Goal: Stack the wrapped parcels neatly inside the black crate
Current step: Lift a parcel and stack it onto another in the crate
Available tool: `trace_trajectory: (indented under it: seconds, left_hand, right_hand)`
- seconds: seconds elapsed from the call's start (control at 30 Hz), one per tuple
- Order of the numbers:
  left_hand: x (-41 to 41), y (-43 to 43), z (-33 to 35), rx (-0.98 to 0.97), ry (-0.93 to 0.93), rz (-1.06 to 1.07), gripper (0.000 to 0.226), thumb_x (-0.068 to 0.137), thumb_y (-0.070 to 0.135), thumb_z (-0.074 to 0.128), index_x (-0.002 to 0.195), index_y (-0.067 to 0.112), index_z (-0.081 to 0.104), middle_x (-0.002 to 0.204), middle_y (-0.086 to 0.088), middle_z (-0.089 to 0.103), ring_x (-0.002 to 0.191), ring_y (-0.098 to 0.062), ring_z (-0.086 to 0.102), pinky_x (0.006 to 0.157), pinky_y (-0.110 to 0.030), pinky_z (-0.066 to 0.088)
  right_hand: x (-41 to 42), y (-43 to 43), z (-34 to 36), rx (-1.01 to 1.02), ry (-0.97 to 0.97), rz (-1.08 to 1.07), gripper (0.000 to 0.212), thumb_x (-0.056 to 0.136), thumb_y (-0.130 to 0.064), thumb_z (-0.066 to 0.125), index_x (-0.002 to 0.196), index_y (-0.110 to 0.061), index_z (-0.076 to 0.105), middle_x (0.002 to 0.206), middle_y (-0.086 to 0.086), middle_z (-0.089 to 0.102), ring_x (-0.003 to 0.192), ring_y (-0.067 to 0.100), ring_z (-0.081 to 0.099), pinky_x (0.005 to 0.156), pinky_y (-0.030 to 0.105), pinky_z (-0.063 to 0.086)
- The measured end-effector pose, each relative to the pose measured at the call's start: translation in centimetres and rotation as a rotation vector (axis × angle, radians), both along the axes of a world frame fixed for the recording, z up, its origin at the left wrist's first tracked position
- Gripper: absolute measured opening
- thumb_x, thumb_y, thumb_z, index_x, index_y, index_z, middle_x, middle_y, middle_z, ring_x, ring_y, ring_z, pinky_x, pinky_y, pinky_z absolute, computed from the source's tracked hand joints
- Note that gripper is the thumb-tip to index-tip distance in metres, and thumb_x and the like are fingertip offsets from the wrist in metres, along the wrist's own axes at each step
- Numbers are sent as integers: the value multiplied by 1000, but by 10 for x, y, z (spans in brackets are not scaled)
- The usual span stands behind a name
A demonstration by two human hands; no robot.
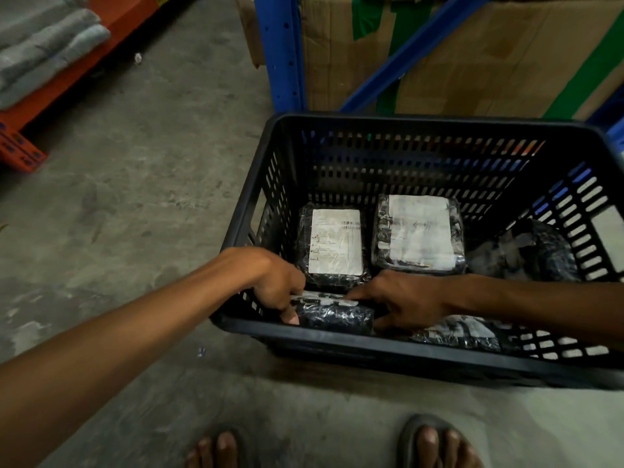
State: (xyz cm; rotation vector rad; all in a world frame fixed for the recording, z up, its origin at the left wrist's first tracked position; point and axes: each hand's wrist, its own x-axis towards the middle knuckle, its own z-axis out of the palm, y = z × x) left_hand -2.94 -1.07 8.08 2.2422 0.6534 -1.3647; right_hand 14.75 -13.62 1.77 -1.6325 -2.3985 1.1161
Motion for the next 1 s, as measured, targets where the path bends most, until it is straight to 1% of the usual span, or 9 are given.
trace_trajectory:
  seconds: [0.07, 0.17, 0.33, 0.47, 0.57, 0.67, 0.73, 0.87, 1.0]
  left_hand:
    - [-3, 3, 1, -32, -61, 62, 43, 94, 41, 60, 127, 13, 61, 117, -3, 62, 116, -26, 60, 99, -39, 49]
    - [-6, 9, 6, -152, -190, 202, 26, 98, 42, 54, 108, 20, 63, 101, 12, 61, 111, -17, 58, 95, -30, 44]
    - [-7, 22, 30, -322, -490, 582, 42, 90, 59, 53, 103, 27, 78, 101, 16, 78, 106, -6, 69, 100, -29, 44]
    - [7, 24, 26, -343, -732, 1136, 53, 82, 65, 55, 106, 24, 77, 102, -1, 80, 97, -23, 73, 80, -38, 56]
    - [18, 23, 18, -448, -638, 1469, 54, 88, 56, 47, 112, 13, 68, 112, -12, 72, 98, -32, 67, 79, -43, 54]
    - [23, 18, 9, -515, -672, 1678, 57, 94, 53, 42, 106, 1, 60, 109, -17, 69, 105, -33, 63, 87, -42, 50]
    - [29, 7, 2, -431, -756, 1612, 42, 93, 44, 54, 105, 5, 66, 95, -12, 78, 94, -28, 70, 81, -38, 57]
    - [41, 1, -9, -192, -852, 1509, 41, 88, 19, 65, 125, 3, 59, 113, -16, 73, 100, -31, 72, 90, -48, 59]
    - [51, 32, -12, -115, -982, 1588, 34, 92, 16, 60, 123, 3, 61, 113, -17, 72, 99, -32, 72, 87, -48, 60]
  right_hand:
    - [10, -1, -1, -66, 86, -60, 35, 88, -13, 69, 122, -11, 63, 103, 2, 73, 85, 8, 65, 79, 25, 54]
    - [30, -5, 2, -325, 330, -236, 33, 93, -3, 62, 126, -11, 62, 117, 17, 71, 104, 39, 67, 90, 56, 55]
    - [65, -13, 23, -611, 896, -621, 42, 92, 1, 58, 133, -9, 59, 133, 15, 65, 125, 27, 60, 103, 36, 51]
    - [59, -12, 34, -521, 1142, -1129, 31, 81, -38, 68, 102, -16, 74, 100, 3, 78, 88, 23, 75, 75, 39, 61]
    - [48, -2, 41, -502, 1127, -1375, 55, 76, -62, 66, 106, -16, 70, 95, 5, 79, 91, 29, 73, 76, 43, 59]
    - [31, -2, 40, -462, 909, -1318, 44, 76, -53, 73, 110, -25, 72, 110, 6, 75, 103, 29, 67, 79, 42, 56]
    - [19, -3, 36, -394, 811, -1302, 35, 81, -27, 77, 115, -27, 67, 109, 4, 75, 101, 27, 68, 83, 43, 57]
    - [7, 17, 38, -244, 864, -1365, 44, 82, -3, 76, 115, -27, 59, 107, 3, 75, 85, 17, 71, 50, 22, 56]
    - [12, 63, 37, -88, 678, -1280, 39, 84, -9, 76, 117, -23, 60, 114, 4, 72, 93, 16, 69, 73, 26, 57]
